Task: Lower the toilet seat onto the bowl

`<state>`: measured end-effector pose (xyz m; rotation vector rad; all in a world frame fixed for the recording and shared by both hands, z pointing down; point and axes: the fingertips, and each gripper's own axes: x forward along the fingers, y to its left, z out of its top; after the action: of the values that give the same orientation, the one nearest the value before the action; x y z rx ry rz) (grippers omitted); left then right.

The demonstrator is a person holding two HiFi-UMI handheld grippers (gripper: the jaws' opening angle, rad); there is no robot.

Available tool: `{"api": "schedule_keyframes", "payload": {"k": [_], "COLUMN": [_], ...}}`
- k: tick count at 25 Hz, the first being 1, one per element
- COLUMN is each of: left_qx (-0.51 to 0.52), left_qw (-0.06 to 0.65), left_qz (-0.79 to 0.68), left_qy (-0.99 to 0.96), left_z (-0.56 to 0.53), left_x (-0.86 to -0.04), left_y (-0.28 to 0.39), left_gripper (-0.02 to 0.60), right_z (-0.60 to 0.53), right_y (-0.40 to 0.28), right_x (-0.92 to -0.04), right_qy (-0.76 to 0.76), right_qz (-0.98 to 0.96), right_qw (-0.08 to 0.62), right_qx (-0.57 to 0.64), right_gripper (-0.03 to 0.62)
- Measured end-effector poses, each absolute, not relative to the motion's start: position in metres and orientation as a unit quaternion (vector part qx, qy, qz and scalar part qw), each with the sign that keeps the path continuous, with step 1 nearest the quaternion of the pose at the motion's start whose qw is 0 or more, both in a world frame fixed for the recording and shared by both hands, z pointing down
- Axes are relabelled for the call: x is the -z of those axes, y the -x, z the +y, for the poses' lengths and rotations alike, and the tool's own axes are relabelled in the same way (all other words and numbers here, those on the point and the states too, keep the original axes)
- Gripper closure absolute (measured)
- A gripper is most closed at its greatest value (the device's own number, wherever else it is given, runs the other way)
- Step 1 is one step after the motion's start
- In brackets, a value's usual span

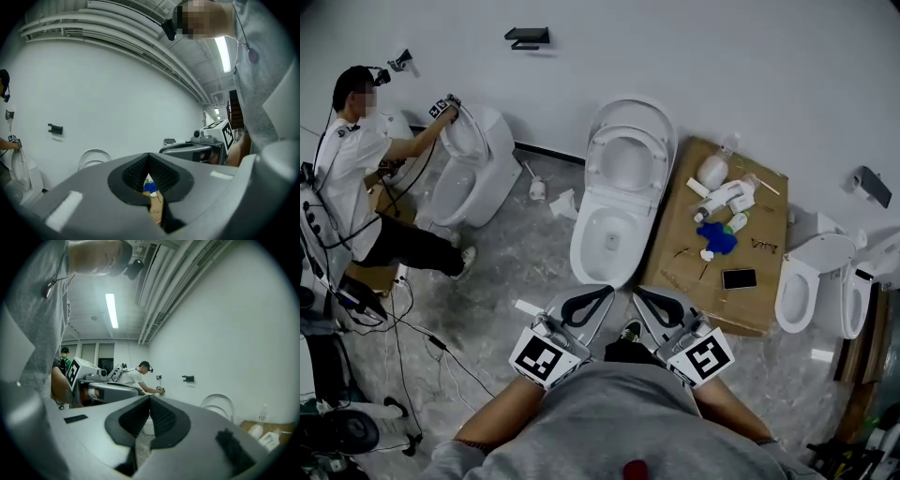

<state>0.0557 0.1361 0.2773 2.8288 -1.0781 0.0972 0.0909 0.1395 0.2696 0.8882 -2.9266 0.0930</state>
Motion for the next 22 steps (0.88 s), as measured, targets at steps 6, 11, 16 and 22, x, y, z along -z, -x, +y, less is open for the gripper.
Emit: {"api": "schedule_keyframes", "payload": {"k": [6, 11, 16, 22], "left_qx": [-0.039, -0.043, -0.053, -0.045], "left_qw": [0.065, 0.059, 0.064, 0.057], "left_qz": [-0.359, -0.365, -0.363, -0.352], "left_qy": [-0.930, -0.928, -0.928, -0.933], "left_z": [0.104, 0.080, 0.064, 0.033], "left_x": [-0.276, -0.281, -0.285, -0.288], "left_y": [-0.086, -0.099, -0.106, -0.097], "left_gripper": [0.572, 0.572, 0.572, 0.572], "right_z": [0.106, 0.081, 0.063, 0.036], "right_y": [-0.122, -0.136, -0.142, -0.138], "right_x": [-0.275, -0.279, -0.280, -0.286], "right_qy": [-0.284, -0.280, -0.282, -0.302], "right_qz": [-0.957, -0.958, -0.958, -0.951], "right_qw": [0.037, 0.036, 0.037, 0.044], "right_qx": [-0.039, -0.042, -0.040, -0.043], "right_gripper": [0.580, 0.580, 0.580, 0.580]}}
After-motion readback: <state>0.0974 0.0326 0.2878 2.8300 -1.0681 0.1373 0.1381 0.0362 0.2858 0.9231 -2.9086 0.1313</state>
